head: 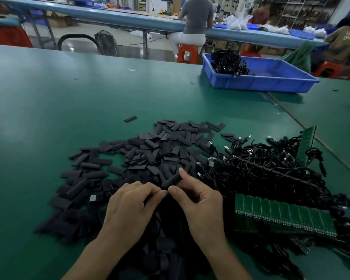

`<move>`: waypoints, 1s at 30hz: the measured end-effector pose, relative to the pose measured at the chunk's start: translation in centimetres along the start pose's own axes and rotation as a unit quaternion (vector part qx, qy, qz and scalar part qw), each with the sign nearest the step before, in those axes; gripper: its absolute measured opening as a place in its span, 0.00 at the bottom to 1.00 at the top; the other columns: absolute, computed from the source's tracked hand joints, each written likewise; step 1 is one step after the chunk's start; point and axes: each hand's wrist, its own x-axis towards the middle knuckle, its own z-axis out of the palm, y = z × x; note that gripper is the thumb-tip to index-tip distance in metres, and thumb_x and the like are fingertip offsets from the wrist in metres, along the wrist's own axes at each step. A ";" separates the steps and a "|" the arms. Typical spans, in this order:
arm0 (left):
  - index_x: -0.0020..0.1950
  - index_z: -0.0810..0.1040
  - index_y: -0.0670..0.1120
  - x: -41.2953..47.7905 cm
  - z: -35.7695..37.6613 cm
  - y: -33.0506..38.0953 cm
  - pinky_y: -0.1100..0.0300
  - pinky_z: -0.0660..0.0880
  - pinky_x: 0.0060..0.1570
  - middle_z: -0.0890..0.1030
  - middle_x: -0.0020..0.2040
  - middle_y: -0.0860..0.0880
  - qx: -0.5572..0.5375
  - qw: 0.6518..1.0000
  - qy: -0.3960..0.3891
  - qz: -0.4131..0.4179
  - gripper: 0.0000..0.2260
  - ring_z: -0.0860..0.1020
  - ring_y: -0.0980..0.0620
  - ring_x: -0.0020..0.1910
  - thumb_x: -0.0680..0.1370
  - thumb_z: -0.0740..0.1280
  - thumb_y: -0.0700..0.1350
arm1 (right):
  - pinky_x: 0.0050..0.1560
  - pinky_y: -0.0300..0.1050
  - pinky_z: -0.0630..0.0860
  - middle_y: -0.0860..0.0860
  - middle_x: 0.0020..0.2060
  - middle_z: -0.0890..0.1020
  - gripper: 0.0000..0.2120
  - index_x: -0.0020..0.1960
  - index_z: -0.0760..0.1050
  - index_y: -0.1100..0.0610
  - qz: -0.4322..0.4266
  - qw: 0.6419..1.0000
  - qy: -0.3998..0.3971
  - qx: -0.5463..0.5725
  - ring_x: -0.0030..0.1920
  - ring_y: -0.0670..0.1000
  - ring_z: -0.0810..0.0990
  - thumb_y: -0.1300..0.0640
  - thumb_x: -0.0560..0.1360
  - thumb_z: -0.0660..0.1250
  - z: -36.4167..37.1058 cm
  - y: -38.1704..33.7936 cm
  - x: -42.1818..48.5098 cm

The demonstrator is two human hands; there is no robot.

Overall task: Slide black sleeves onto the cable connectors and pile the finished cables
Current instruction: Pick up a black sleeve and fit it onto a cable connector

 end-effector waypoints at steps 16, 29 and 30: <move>0.53 0.84 0.47 0.2 -1.0 -0.1 0.55 0.73 0.49 0.83 0.46 0.55 0.089 0.989 0.048 0.108 0.15 0.78 0.54 0.46 0.77 0.64 0.56 | 0.45 0.40 0.80 0.46 0.41 0.85 0.12 0.50 0.76 0.38 -0.071 0.997 0.024 0.025 0.44 0.49 0.86 0.56 0.76 0.72 0.4 -1.6 0.7; 0.48 0.72 0.52 5.5 -3.0 0.2 0.52 0.70 0.39 0.81 0.41 0.53 0.021 0.998 -0.032 0.047 0.26 0.78 0.53 0.40 0.79 0.45 0.69 | 0.32 0.33 0.78 0.45 0.34 0.84 0.10 0.48 0.79 0.48 -0.160 0.982 0.092 -0.036 0.32 0.45 0.84 0.63 0.79 0.68 0.1 -7.3 3.1; 0.49 0.74 0.53 5.5 -2.8 0.3 0.52 0.70 0.40 0.81 0.42 0.54 0.029 0.996 -0.043 0.069 0.28 0.78 0.52 0.42 0.78 0.44 0.71 | 0.33 0.33 0.78 0.46 0.34 0.85 0.10 0.47 0.79 0.48 -0.150 0.983 0.104 -0.033 0.32 0.45 0.84 0.63 0.79 0.68 0.4 -7.4 3.3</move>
